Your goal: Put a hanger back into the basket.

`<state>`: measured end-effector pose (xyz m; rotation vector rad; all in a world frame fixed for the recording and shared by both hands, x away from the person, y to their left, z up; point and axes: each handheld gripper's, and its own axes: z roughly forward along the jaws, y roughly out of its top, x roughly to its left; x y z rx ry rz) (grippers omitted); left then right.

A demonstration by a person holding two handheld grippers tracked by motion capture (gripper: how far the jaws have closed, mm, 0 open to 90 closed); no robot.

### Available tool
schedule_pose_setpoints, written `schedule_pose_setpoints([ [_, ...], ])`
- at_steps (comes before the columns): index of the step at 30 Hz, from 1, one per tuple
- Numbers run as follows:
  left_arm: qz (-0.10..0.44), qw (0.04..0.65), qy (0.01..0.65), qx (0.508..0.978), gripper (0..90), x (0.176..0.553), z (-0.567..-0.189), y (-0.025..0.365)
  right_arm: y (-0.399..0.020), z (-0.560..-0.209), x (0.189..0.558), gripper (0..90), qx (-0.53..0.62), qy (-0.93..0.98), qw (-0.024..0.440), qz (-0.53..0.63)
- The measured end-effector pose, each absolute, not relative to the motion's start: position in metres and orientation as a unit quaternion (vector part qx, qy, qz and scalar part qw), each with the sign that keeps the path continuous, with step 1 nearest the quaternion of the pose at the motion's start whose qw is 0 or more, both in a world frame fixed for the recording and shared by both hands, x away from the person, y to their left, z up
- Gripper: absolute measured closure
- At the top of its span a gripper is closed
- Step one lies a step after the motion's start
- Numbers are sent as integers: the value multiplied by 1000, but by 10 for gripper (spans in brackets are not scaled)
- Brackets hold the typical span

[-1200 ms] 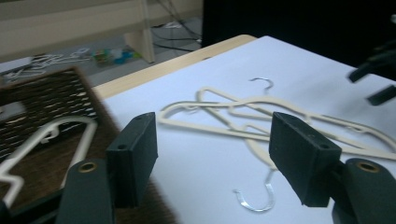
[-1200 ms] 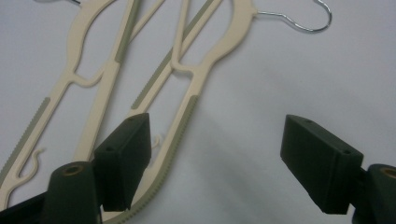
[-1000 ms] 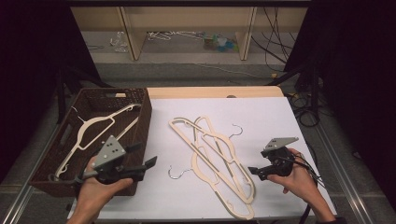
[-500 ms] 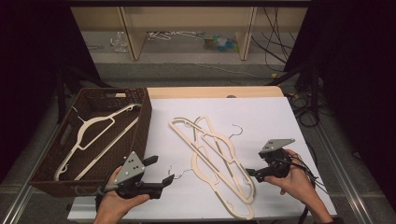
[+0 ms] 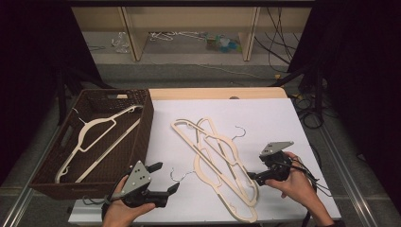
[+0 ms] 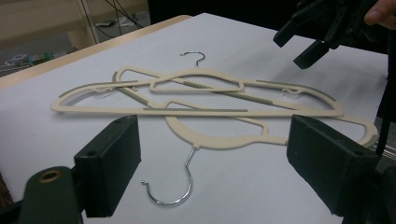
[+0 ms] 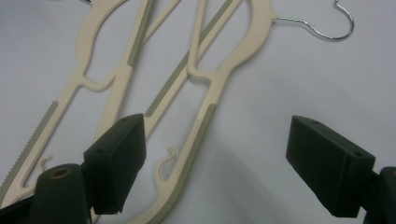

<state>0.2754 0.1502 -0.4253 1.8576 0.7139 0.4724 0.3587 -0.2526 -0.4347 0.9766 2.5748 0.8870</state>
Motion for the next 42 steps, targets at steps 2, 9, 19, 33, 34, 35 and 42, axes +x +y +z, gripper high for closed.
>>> schedule_pose_setpoints([
  [2, 193, 523, 297, 775, 177, 276, -428, 150, -250, -437, 359, 236, 328, 888, 123, 297],
  [9, 190, 518, 296, 780, 177, 274, -431, 148, -237, -445, 364, 324, 324, 902, 106, 263],
  [19, 178, 518, 290, 785, 176, 275, -434, 145, -223, -457, 383, 486, 350, 905, 82, 228],
  [33, 173, 512, 286, 791, 178, 275, -436, 142, -208, -460, 394, 632, 341, 921, 80, 169],
  [34, 173, 512, 286, 791, 178, 275, -436, 142, -206, -460, 394, 641, 342, 922, 81, 165],
  [35, 173, 512, 286, 791, 179, 275, -436, 142, -204, -459, 394, 652, 346, 921, 77, 159],
  [42, 174, 511, 285, 792, 182, 274, -436, 142, -201, -458, 396, 702, 335, 927, 75, 151],
])
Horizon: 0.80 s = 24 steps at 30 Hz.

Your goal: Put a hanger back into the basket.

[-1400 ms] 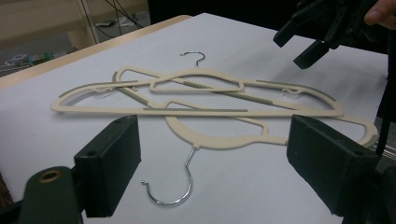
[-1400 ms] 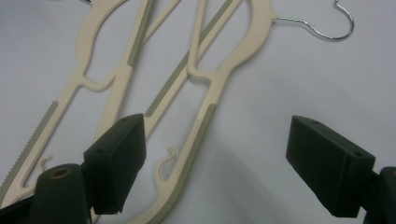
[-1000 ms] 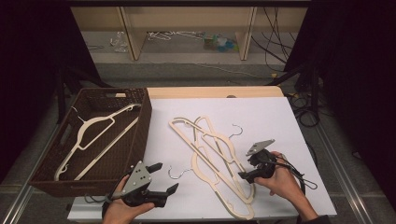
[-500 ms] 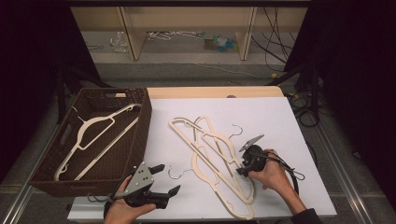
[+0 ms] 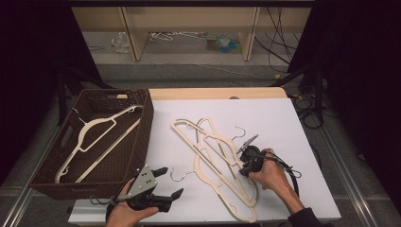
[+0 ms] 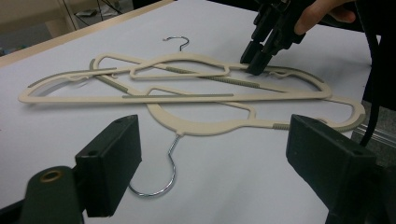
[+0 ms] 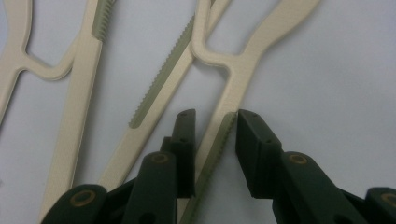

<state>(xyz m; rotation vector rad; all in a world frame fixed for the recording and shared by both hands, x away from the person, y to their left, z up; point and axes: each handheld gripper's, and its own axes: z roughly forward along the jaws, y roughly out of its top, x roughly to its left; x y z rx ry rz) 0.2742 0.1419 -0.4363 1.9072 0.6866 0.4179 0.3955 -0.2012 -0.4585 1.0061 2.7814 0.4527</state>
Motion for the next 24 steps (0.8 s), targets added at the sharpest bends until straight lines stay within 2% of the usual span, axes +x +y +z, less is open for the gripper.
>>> schedule_pose_setpoints([
  [6, 174, 510, 284, 793, 184, 274, -436, 142, -203, -456, 395, 799, 322, 934, 67, 136],
  [18, 173, 504, 278, 799, 186, 275, -438, 139, -200, -456, 396, 781, 270, 953, 66, 119],
  [24, 167, 495, 275, 807, 187, 286, -438, 133, -197, -450, 393, 802, 229, 966, 76, 92],
])
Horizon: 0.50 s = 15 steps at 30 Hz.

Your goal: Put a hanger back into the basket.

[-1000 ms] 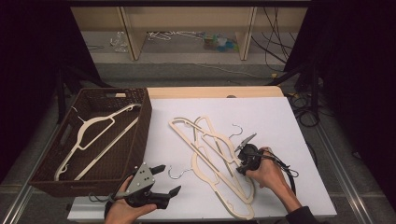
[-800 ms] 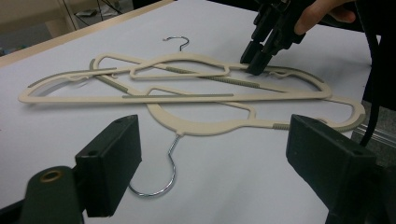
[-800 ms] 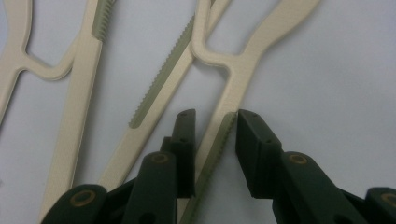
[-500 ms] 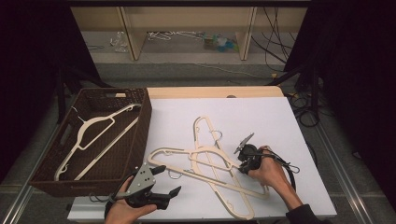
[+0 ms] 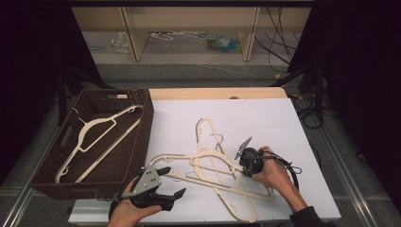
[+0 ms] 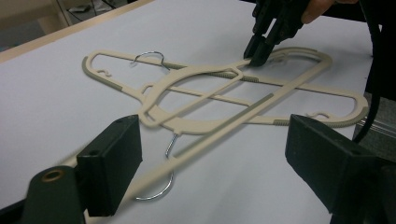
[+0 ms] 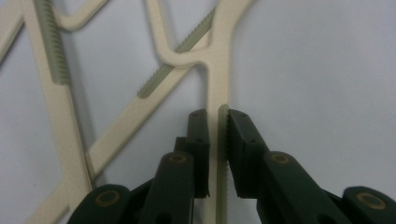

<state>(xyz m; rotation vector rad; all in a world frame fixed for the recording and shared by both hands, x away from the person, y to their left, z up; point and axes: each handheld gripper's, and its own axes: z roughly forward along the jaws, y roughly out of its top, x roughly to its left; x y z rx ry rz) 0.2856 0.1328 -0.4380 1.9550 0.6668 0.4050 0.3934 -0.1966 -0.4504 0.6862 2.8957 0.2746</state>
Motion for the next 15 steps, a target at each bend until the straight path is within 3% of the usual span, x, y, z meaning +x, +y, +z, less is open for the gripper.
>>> schedule_pose_setpoints([
  [15, 154, 435, 288, 839, 238, 363, -453, 95, -189, -411, 366, 801, 166, 972, 140, 90],
])
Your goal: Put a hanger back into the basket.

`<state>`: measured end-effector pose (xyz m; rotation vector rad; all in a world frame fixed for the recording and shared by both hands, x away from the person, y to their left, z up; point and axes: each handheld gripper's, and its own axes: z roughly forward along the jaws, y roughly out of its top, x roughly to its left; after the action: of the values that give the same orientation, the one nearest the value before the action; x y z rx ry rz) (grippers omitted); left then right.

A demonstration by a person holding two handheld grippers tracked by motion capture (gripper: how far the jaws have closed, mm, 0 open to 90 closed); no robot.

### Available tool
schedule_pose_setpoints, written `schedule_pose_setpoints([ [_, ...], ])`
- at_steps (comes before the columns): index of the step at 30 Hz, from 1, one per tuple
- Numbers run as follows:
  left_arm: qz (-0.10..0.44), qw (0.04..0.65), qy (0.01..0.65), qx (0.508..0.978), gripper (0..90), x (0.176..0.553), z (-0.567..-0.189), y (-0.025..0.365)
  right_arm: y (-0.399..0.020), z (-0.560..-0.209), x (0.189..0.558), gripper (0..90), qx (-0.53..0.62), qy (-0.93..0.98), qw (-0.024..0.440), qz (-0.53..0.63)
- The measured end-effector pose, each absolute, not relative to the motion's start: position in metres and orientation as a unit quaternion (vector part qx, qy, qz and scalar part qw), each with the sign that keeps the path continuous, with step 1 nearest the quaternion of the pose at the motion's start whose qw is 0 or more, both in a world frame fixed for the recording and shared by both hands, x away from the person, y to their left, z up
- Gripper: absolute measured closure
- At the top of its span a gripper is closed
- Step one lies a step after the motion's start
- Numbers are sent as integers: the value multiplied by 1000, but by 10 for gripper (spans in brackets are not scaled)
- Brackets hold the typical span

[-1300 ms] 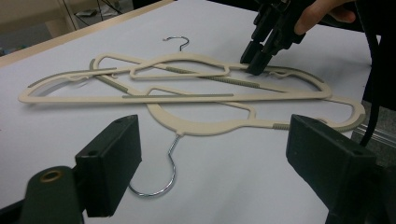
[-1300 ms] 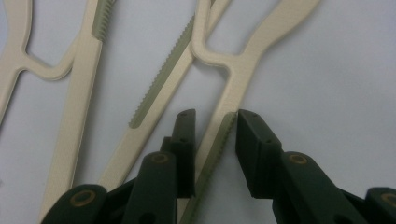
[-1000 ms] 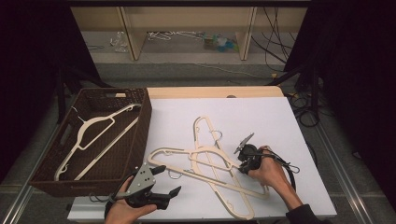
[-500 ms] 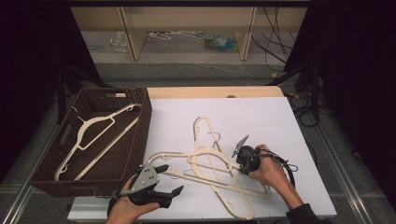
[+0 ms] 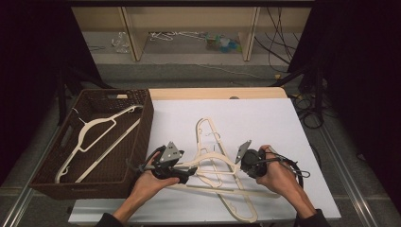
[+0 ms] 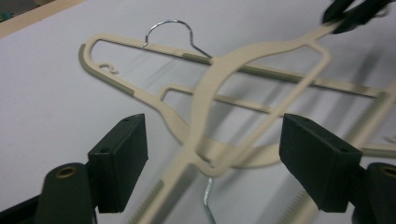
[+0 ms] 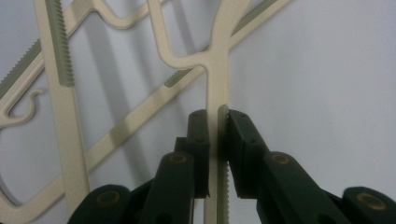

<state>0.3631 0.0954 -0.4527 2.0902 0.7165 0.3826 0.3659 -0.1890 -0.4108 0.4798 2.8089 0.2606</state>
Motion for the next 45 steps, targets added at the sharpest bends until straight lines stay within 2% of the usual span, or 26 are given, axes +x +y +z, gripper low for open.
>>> schedule_pose_setpoints([
  [4, 158, 427, 287, 843, 259, 373, -456, 87, -186, -401, 359, 800, 154, 972, 153, 91],
  [7, 143, 419, 286, 850, 284, 382, -459, 82, -184, -394, 353, 800, 141, 973, 162, 83],
  [8, 136, 416, 285, 852, 324, 384, -460, 80, -184, -392, 353, 800, 119, 974, 172, 82],
  [11, 118, 408, 277, 862, 340, 389, -464, 72, -180, -386, 347, 800, 119, 974, 174, 84],
  [18, 98, 406, 255, 872, 493, 394, -466, 66, -177, -384, 344, 800, 103, 975, 176, 86],
  [24, 83, 407, 228, 880, 659, 393, -464, 63, -175, -386, 342, 799, 102, 977, 168, 87],
  [33, 57, 401, 211, 890, 705, 384, -450, 68, -180, -387, 343, 798, 74, 979, 165, 97],
  [42, -1, 438, 199, 877, 758, 365, -428, 76, -196, -392, 342, 788, 75, 980, 128, 135],
  [45, -38, 466, 205, 860, 812, 361, -420, 78, -201, -389, 343, 702, 93, 978, 116, 148],
])
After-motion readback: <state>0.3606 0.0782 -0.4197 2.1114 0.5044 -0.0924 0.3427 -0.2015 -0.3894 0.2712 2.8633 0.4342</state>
